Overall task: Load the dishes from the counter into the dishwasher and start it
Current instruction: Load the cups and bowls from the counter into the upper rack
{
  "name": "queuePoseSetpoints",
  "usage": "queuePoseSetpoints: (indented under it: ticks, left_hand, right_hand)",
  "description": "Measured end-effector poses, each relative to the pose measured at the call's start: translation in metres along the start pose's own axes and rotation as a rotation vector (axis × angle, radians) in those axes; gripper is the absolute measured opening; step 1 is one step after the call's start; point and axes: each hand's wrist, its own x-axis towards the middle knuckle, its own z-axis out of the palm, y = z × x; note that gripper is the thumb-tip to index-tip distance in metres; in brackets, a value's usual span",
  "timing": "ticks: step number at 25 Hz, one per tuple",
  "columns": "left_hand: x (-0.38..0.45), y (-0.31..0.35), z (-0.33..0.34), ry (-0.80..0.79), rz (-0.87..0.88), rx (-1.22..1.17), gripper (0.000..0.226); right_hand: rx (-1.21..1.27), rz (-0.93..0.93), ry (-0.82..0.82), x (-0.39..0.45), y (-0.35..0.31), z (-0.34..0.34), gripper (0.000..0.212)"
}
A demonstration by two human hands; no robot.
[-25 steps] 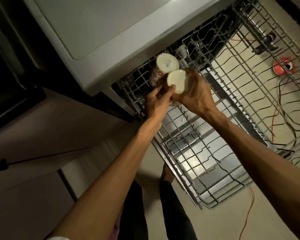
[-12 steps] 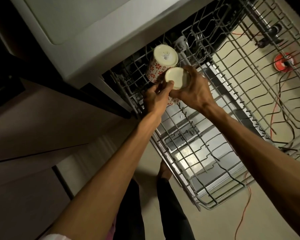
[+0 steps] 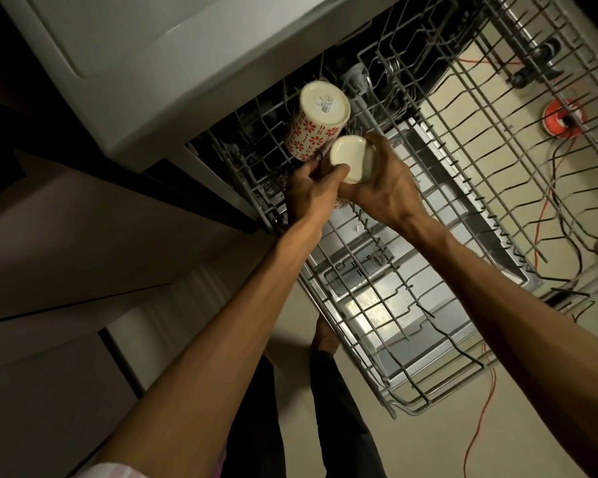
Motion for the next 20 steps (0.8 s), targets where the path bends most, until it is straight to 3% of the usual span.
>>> queuePoseSetpoints:
  ticks: [11, 20]
  left_hand:
    - [0.003, -0.003, 0.002, 0.006, -0.012, 0.055, 0.068]
    - [-0.013, 0.012, -0.006, -0.014, 0.06, 0.052, 0.049]
  right_hand:
    - [-0.065, -0.061, -0.024, 0.002, 0.009, 0.009, 0.111]
    - [-0.012, -0.064, 0.033, -0.014, 0.002, -0.001, 0.108]
